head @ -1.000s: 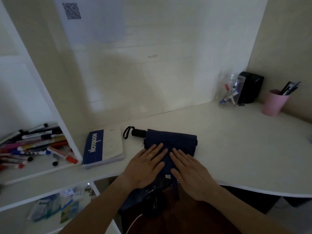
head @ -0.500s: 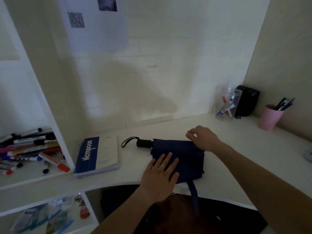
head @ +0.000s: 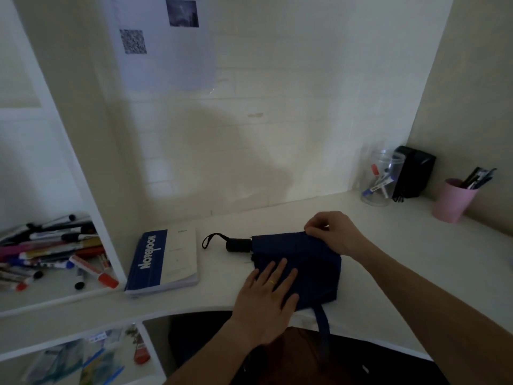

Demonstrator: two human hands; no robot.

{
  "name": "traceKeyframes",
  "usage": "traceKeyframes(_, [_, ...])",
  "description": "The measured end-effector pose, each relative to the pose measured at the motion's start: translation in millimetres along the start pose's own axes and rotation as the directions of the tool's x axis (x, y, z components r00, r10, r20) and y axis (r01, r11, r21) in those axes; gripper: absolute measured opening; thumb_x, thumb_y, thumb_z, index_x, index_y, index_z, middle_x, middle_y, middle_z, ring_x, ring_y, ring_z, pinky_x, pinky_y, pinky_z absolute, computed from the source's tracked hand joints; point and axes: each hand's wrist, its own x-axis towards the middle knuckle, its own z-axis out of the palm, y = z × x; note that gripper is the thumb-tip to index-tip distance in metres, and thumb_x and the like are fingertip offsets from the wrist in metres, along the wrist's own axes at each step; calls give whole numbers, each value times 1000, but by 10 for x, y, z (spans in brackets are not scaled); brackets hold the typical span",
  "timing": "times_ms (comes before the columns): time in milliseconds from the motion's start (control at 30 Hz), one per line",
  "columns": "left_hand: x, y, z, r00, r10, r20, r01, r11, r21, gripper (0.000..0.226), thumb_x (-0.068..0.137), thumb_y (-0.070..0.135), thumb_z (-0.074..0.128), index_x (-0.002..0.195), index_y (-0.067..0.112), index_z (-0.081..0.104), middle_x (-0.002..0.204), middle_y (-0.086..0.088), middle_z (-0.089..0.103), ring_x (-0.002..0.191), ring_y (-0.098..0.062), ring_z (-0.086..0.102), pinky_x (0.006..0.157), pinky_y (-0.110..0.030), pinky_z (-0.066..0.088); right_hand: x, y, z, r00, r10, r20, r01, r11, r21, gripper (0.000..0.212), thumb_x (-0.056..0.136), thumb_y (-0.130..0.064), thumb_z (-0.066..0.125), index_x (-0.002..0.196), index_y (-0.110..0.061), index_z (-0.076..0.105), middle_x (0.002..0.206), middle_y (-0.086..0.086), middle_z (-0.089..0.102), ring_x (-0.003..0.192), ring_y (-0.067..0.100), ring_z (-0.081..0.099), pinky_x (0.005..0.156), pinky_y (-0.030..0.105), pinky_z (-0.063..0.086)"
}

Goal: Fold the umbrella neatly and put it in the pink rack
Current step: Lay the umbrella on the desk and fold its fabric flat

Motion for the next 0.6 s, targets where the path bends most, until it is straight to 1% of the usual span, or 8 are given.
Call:
traceKeyframes(67, [-22, 1, -10, 1000, 1, 5, -1, 1000, -8, 82, 87, 66, -13, 162, 37, 6, 171, 7, -3, 158, -17, -1, 127, -40, -2, -50, 52, 26, 1000, -5, 10, 5, 999, 36, 8, 88, -19, 71, 86, -26, 74, 90, -9, 74, 87, 8, 68, 90, 33, 56])
traceKeyframes(133, [-31, 5, -24, 1000, 1, 15, -1, 1000, 0, 83, 86, 66, -14, 161, 37, 5, 171, 7, -4, 158, -16, -3, 127, -41, -2, -89, 80, 11, 996, 26, 87, -24, 999, -22, 15, 87, -28, 73, 102, -27, 69, 105, -8, 70, 100, 14, 67, 97, 36, 54])
traceKeyframes(233, [-16, 9, -52, 999, 2, 50, -3, 1000, 24, 89, 80, 68, -22, 161, 39, 1, 170, 9, -7, 157, -14, -6, 127, -41, -2, -179, 70, -22, 946, 123, 301, -46, 967, -251, 85, 82, -49, 75, 151, -32, 30, 138, 0, 53, 127, 21, 53, 106, 37, 46])
traceKeyframes(333, [-4, 5, -83, 997, 7, 80, -12, 998, 67, 81, 88, 70, -16, 161, 39, 0, 171, 8, -7, 157, -14, -5, 127, -41, -3, -301, 204, -19, 900, 180, 396, -7, 917, -400, 112, 75, -58, 76, 158, -38, 2, 155, 4, 35, 138, 27, 39, 114, 42, 37])
traceKeyframes(433, [7, -2, -128, 995, 30, 98, -44, 989, 138, 68, 99, 62, 2, 162, 35, 4, 171, 3, -1, 158, -18, 1, 128, -39, -3, -493, 261, -22, 939, 87, 333, 97, 861, -499, 105, 81, -64, 65, 155, -46, -8, 168, 5, -1, 154, 30, 5, 124, 46, 16])
traceKeyframes(467, [19, -6, -155, 994, 40, 101, -55, 987, 152, 67, 101, 60, 8, 162, 33, 6, 171, 2, 1, 158, -19, 4, 128, -39, -1, -561, 213, 21, 953, -75, 293, 227, 818, -529, 97, 87, -58, 60, 156, -43, -6, 168, 4, -8, 155, 26, -4, 126, 43, 9])
traceKeyframes(533, [50, -21, -169, 994, 60, 90, -75, 983, 169, 69, 100, 61, 9, 162, 31, 10, 172, -1, 6, 157, -22, 9, 128, -39, 5, -701, 65, 176, 898, -348, 269, 437, 773, -460, 77, 96, -41, 50, 159, -32, 6, 168, -4, -2, 155, 14, -5, 125, 31, 4])
traceKeyframes(600, [29, -53, -164, 995, 65, 80, -76, 987, 142, 71, 99, 65, 9, 162, 33, 11, 172, 1, 5, 157, -21, 10, 128, -39, 10, -876, -1, 378, 880, -300, 368, 441, 803, -400, 67, 104, -47, 32, 159, -27, 0, 166, -10, -7, 153, 5, -11, 127, 30, 1])
